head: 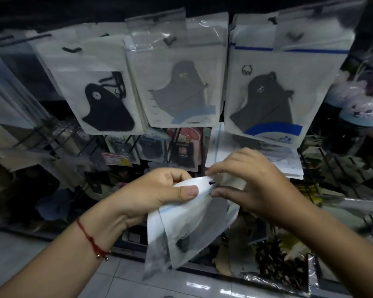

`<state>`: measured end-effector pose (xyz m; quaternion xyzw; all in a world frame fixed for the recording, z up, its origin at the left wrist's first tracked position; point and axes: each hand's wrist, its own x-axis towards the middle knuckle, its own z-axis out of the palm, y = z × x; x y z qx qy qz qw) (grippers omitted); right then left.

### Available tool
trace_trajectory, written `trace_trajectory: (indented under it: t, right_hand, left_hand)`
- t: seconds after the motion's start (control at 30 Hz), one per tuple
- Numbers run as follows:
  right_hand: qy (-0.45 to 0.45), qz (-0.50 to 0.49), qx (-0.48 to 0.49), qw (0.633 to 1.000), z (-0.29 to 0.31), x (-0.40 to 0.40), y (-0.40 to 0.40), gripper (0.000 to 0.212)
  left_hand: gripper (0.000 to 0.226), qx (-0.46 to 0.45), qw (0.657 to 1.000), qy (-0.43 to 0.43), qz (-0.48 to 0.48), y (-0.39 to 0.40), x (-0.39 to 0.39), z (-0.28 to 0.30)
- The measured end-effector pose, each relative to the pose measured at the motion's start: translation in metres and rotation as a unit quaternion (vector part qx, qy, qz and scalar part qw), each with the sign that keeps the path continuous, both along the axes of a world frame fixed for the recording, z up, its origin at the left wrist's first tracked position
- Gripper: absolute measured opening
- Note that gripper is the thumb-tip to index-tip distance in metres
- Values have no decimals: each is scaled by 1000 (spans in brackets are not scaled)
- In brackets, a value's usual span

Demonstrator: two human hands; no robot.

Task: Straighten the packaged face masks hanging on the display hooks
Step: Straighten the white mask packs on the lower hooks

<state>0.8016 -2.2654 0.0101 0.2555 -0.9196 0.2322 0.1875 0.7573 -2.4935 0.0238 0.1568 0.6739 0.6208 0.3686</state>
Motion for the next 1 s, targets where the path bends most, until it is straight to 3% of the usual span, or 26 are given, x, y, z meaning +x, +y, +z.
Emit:
trace_trajectory:
  t: [0.1, 0.2, 0.27, 0.43, 0.53, 0.73, 0.87, 1.0]
  right_hand:
    - [-83, -18, -23, 996, 18, -4, 5, 29]
    - [-78, -58, -22, 995, 27, -8, 16, 17]
    - [-62, -76, -23, 995, 29, -6, 21, 14]
    - [14, -127, -12, 992, 38, 9, 27, 8]
    - [48, -163, -28, 985, 47, 19, 35, 7]
    - [88, -143, 75, 983, 61, 18, 24, 7]
    - [127, -115, 100, 980, 75, -6, 9, 29]
    - [163, -109, 81, 977, 89, -32, -7, 20]
  left_hand:
    - [21, 11, 999, -30, 16, 1, -1, 2]
    - [19, 3, 997, -74, 33, -2, -10, 4]
    - [16, -15, 998, -59, 14, -4, -16, 8]
    - [17, -103, 991, 76, -40, -12, -33, 34]
    - [14, -151, 969, 196, 1, -19, -46, 54]
    - [6, -205, 880, 427, 30, -22, -59, 75]
    - [19, -199, 817, 541, 21, -31, -74, 82]
    - [26, -176, 692, 699, 30, -41, -94, 86]
